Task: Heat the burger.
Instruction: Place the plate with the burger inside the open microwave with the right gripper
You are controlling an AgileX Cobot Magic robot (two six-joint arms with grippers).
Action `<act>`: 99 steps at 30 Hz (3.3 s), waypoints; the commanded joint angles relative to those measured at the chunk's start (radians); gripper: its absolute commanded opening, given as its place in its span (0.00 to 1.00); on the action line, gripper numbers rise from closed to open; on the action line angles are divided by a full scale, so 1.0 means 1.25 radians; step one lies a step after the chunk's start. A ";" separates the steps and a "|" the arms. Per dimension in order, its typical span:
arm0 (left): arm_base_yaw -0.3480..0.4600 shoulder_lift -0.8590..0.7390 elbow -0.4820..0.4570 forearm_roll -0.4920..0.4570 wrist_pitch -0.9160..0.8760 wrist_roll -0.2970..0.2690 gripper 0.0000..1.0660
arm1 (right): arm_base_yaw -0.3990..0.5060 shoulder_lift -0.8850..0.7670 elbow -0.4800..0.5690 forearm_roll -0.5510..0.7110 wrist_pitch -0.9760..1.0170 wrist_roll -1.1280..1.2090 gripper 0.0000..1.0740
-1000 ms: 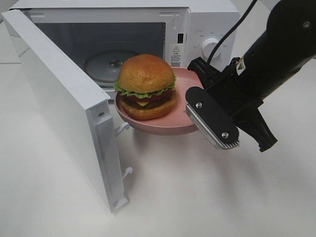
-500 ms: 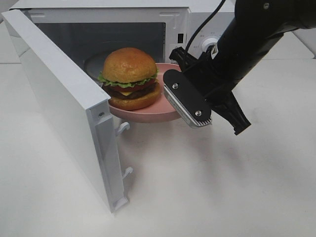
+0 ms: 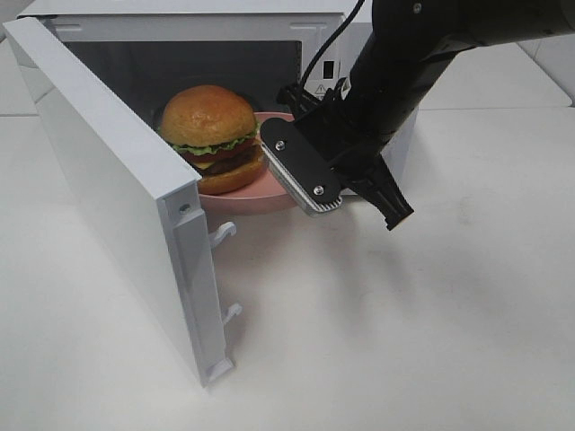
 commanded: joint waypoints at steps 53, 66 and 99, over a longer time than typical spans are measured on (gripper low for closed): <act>0.003 -0.012 0.000 0.000 -0.010 0.002 0.92 | -0.011 0.299 -0.432 -0.150 -0.058 0.189 0.00; 0.003 -0.012 0.000 0.000 -0.010 0.002 0.92 | -0.010 0.370 -0.535 -0.150 -0.038 0.198 0.00; 0.003 -0.012 0.000 0.000 -0.010 0.002 0.92 | 0.006 0.414 -0.540 -0.162 -0.048 0.308 0.52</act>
